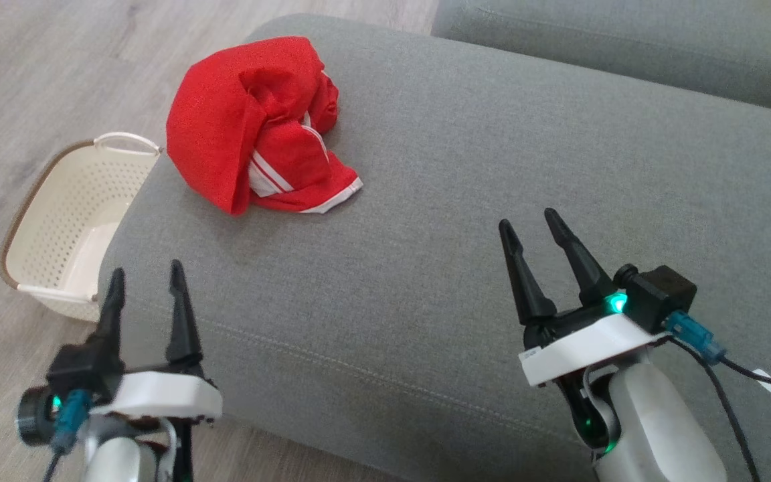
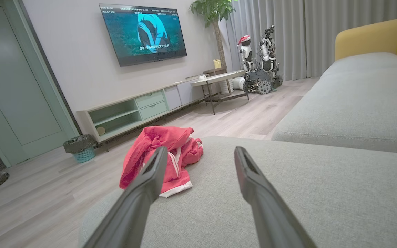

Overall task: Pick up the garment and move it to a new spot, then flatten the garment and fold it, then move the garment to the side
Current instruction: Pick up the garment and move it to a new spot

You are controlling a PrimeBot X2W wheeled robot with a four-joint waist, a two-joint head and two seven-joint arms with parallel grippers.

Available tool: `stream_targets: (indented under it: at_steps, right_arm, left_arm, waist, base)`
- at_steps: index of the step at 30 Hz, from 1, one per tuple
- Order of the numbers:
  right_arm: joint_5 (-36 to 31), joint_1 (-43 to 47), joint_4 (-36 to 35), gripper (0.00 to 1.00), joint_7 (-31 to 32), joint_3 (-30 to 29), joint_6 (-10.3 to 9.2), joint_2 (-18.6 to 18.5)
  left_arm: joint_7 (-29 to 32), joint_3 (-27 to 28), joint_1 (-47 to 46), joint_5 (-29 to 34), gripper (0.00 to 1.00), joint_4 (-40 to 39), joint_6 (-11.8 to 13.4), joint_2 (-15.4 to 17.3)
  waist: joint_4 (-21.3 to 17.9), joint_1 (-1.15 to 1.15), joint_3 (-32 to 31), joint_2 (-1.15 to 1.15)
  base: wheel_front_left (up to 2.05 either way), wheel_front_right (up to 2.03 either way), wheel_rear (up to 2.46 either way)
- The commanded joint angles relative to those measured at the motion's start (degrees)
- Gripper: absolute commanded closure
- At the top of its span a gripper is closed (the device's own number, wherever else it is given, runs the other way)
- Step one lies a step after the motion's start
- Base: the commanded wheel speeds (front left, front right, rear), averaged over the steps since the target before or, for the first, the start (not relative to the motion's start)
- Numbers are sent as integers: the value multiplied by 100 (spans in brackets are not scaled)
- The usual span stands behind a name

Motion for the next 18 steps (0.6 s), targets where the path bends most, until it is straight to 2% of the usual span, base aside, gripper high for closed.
stream_targets:
  at_steps: [1, 6, 10, 12, 13, 18]
  right_arm:
    - [8, -150, -217, 0, -40, 80, 42, 31]
    - [-144, -213, -398, 0, 39, -36, 42, 31]
    - [-533, -273, -715, 0, 220, -313, 42, 31]
    - [-660, -294, -948, 0, 321, -524, 42, 31]
    - [-776, -305, -1212, 0, 432, -695, 42, 31]
    - [-1051, -312, -1796, 0, 713, -860, 42, 31]
  left_arm:
    - [-49, 271, -231, -25, 0, -226, 13, 18]
    - [-49, 453, -408, -57, 0, -247, -89, 23]
    - [-49, 524, -825, -72, 0, 21, -328, 145]
    - [-49, 544, -1124, -104, 0, 308, -446, 249]
    - [38, 590, -1488, -155, 0, 701, -516, 378]
    - [238, 699, -2574, -301, 0, 1491, -733, 743]
  waist:
    - [-41, 0, 66, 0]
    - [-141, 0, 356, 0]
    - [-257, 0, 744, 0]
    - [-324, 0, 949, 0]
    - [-395, 0, 1151, 0]
    - [-597, 0, 1602, 0]
  base:
    - [0, 0, 0]
    - [0, 0, 0]
    - [0, 0, 0]
    - [0, 0, 0]
    - [0, 0, 0]
    - [0, 0, 0]
